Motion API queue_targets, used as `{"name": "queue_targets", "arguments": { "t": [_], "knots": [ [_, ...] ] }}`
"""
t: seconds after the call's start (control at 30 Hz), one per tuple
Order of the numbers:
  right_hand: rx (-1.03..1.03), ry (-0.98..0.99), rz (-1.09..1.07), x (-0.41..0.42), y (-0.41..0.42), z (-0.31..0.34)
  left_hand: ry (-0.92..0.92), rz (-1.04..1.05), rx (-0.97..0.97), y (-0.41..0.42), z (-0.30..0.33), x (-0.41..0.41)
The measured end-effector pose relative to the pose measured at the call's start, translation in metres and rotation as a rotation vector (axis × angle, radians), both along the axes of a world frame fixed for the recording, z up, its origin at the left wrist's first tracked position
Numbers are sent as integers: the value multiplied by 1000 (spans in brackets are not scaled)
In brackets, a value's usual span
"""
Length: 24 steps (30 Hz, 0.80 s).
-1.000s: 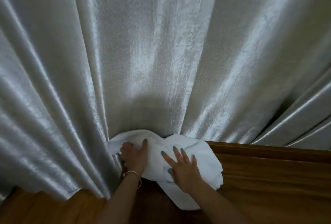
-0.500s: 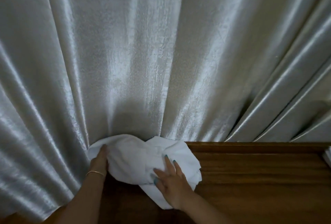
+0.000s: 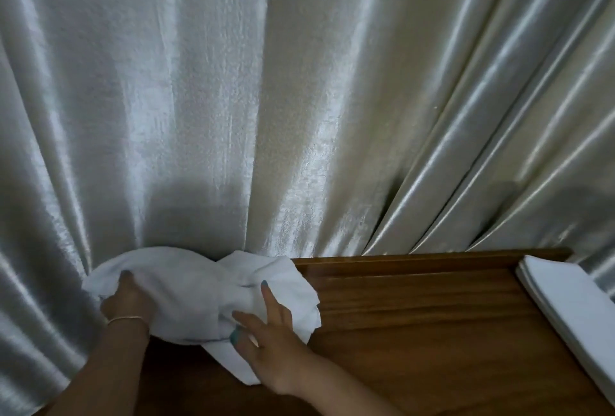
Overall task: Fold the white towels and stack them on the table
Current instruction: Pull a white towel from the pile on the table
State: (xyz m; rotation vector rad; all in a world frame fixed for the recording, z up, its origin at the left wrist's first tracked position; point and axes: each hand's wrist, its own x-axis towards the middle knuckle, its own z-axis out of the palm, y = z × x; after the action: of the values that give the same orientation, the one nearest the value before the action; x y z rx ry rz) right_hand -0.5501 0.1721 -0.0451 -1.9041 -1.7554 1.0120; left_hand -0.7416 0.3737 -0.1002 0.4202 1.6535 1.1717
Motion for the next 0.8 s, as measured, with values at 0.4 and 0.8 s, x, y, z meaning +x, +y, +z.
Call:
{"name": "queue_targets", "arguments": {
  "t": [0.4, 0.8],
  "knots": [
    [89, 0, -8, 4, 28, 18, 171, 7, 477, -28, 115, 54],
    [675, 522, -261, 63, -1, 162, -121, -809, 1045, -113, 275, 137]
  ]
}}
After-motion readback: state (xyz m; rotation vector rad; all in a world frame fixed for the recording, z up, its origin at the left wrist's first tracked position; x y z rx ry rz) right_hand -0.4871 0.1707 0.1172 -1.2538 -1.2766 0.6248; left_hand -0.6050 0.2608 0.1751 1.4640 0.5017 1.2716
